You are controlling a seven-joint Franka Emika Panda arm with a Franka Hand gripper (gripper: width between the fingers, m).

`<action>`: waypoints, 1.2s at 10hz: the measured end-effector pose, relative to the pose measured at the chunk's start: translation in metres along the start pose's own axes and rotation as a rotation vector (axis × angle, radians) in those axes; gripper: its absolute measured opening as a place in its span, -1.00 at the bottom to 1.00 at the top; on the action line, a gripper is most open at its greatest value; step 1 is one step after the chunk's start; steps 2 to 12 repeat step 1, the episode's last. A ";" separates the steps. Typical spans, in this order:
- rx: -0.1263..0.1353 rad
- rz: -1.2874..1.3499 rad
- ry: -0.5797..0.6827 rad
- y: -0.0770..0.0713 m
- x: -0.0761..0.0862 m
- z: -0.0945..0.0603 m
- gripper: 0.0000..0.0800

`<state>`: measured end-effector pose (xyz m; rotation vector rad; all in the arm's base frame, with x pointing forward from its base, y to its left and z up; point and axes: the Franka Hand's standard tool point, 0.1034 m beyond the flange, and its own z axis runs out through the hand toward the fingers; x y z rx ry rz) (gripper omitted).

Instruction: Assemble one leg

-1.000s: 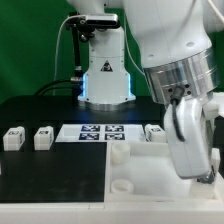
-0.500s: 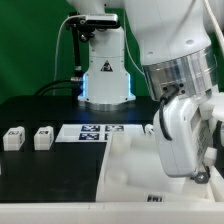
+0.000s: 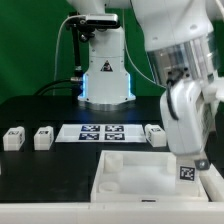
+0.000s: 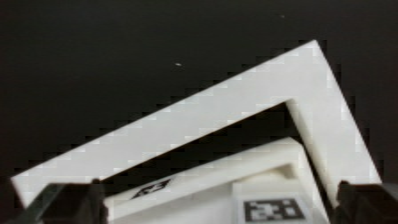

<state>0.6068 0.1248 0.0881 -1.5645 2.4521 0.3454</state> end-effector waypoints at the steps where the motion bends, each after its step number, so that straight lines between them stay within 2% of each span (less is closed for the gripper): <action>1: -0.002 -0.005 -0.005 0.003 -0.004 -0.008 0.62; 12: -0.002 -0.005 -0.005 0.003 -0.004 -0.008 0.62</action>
Offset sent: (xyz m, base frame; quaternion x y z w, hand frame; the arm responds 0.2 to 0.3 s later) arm 0.0000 0.0000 0.0000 0.0000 0.0000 0.0000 1.0000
